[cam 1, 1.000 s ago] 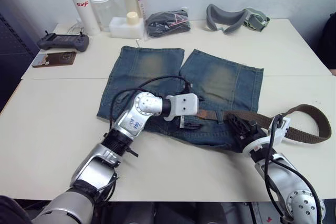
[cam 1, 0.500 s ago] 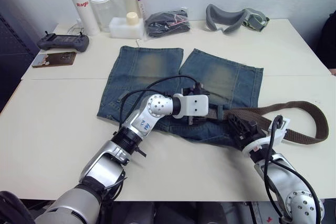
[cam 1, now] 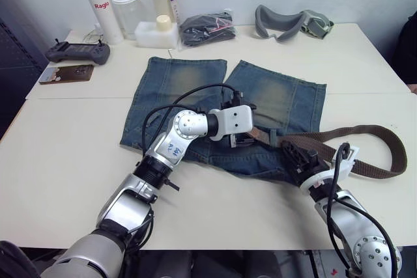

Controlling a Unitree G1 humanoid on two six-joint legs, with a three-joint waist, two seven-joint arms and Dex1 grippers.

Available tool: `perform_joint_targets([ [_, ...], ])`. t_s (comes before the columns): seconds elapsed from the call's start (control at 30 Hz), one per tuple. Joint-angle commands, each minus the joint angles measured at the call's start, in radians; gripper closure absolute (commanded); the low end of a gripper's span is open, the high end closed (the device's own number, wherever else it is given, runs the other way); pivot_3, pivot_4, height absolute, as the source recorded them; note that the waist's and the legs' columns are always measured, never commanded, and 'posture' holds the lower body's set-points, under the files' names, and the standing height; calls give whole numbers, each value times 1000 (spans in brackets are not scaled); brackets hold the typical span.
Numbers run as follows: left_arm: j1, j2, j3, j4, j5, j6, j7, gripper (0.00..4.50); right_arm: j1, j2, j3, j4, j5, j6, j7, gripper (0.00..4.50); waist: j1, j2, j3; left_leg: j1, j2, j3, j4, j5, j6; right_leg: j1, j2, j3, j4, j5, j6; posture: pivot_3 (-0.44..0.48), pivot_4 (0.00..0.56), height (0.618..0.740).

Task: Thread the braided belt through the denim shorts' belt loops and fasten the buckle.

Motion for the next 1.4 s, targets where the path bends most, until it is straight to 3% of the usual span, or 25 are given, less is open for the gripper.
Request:
perform_joint_targets([
  [0.03,1,-1,5,-51,-17,-39,-14,0,-9,14,14,7,4,10,-2,4421,0,0,0,0,0,0,0,0,0,0,0,0,0,0,0,0,150,636],
  [0.33,11,48,-34,-40,45,-240,-14,0,-20,17,11,15,4,13,-8,4421,0,0,0,0,0,0,0,0,0,0,-1,0,0,0,0,0,150,636],
  [0.67,-55,101,-90,110,262,-478,158,0,-29,18,9,18,3,15,-9,4421,0,0,0,0,0,0,0,0,0,-1,-1,0,1,0,0,0,150,636],
  [1.07,-80,96,-71,164,372,-523,383,0,-28,29,9,13,-4,11,-10,4421,-1,0,0,0,-1,0,0,0,0,-1,1,0,2,0,1,0,150,636],
  [1.17,-77,99,-71,160,363,-539,393,856,-28,30,9,13,-5,11,-11,4500,0,0,0,0,-2,0,0,0,0,-2,1,0,2,0,1,0,150,636],
  [1.4,-53,110,-80,131,350,-584,384,4119,-35,32,12,16,-9,10,-15,4500,0,0,0,0,-3,0,0,0,0,-3,1,0,3,0,1,0,150,636],
])
